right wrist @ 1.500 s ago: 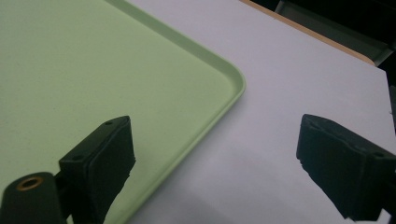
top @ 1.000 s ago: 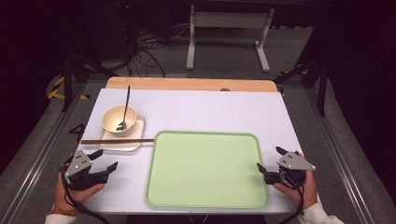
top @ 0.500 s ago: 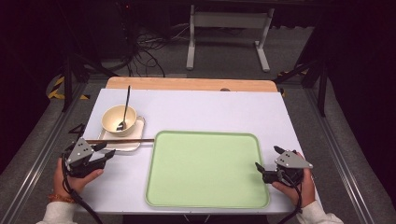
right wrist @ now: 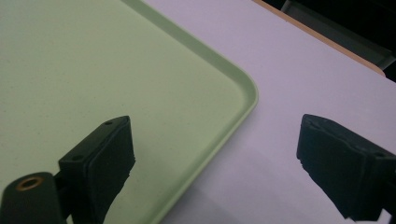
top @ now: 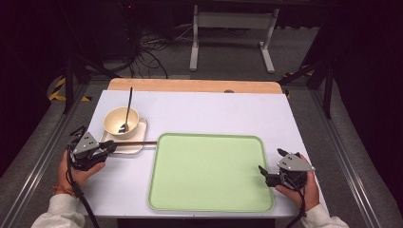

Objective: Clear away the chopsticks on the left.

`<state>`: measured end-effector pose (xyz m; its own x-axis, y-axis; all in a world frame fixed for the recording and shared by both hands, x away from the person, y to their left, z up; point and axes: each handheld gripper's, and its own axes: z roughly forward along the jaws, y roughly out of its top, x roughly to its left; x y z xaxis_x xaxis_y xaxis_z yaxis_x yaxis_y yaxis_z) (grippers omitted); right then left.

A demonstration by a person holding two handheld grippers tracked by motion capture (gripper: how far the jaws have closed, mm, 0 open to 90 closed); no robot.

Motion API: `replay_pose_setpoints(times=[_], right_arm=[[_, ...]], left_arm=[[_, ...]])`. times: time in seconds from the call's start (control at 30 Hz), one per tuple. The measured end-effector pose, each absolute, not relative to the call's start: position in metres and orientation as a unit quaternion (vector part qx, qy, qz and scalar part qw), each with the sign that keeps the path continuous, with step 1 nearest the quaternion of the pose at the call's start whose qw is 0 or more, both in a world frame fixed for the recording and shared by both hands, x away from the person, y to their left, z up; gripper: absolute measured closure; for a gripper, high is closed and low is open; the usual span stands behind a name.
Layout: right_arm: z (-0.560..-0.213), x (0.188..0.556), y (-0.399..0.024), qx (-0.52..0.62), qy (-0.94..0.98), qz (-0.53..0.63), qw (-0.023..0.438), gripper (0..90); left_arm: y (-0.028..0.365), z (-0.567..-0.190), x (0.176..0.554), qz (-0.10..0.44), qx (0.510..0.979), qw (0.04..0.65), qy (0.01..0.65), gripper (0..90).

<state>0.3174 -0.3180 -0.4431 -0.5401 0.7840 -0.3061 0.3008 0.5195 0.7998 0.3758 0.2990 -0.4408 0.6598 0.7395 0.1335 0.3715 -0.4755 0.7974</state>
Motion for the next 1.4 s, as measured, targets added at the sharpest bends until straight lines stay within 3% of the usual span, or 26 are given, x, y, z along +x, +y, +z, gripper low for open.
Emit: replay_pose_setpoints(times=[0.63,1.4], right_arm=[[-0.446,0.314,-0.321,0.338,0.805,0.345,0.344,11.5],[-0.446,0.311,-0.322,0.337,0.808,0.336,0.346,11.7]], left_arm=[[0.292,-0.452,0.398,0.222,0.841,0.374,0.322,67.9],[0.289,-0.451,0.406,0.187,0.879,0.342,0.275,76.5]])
